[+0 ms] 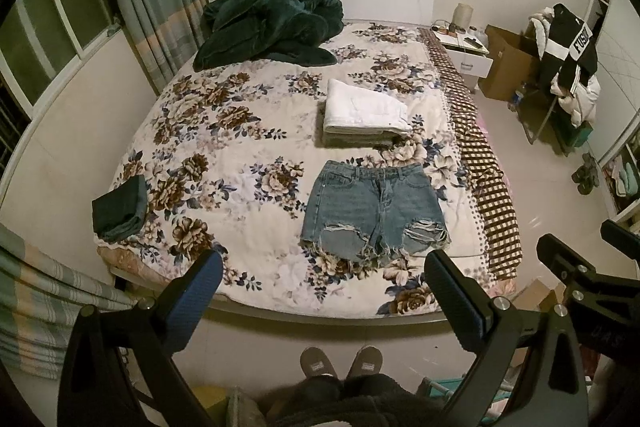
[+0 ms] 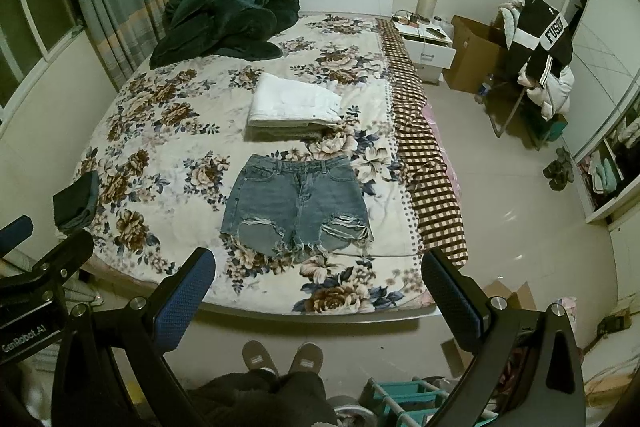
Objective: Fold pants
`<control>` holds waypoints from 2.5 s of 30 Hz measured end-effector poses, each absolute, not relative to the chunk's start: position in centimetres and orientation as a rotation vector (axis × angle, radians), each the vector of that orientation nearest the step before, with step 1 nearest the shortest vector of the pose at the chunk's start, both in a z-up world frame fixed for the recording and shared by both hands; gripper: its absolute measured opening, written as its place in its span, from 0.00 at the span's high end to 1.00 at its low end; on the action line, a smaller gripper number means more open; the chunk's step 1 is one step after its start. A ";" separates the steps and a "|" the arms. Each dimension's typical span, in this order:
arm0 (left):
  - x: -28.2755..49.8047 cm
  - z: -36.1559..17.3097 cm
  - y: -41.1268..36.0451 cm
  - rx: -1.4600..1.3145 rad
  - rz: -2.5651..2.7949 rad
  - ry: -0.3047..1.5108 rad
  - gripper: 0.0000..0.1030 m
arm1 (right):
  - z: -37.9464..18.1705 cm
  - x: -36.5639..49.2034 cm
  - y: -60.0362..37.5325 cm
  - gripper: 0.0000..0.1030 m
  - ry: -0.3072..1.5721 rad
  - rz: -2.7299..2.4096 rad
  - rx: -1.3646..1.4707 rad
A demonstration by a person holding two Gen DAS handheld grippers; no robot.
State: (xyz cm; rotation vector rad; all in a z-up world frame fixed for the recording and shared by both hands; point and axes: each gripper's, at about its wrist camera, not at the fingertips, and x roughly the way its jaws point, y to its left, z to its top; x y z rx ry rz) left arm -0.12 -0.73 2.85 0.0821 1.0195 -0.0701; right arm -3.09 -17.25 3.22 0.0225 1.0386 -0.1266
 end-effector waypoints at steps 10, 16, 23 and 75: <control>-0.7 3.0 -0.6 0.075 -0.073 1.003 0.00 | 3.9 -3.0 -17.5 0.00 1.035 -0.123 0.022; -0.8 3.3 -0.7 0.076 -0.074 0.998 0.00 | 5.0 -3.3 -18.1 0.00 1.024 -0.115 0.017; -1.0 3.3 -0.7 0.078 -0.073 0.995 0.00 | 5.5 -4.0 -17.8 0.00 1.022 -0.113 0.016; 13.5 -13.3 -3.8 0.115 0.053 1.016 0.00 | -11.7 12.2 -27.6 0.03 1.203 -0.213 0.214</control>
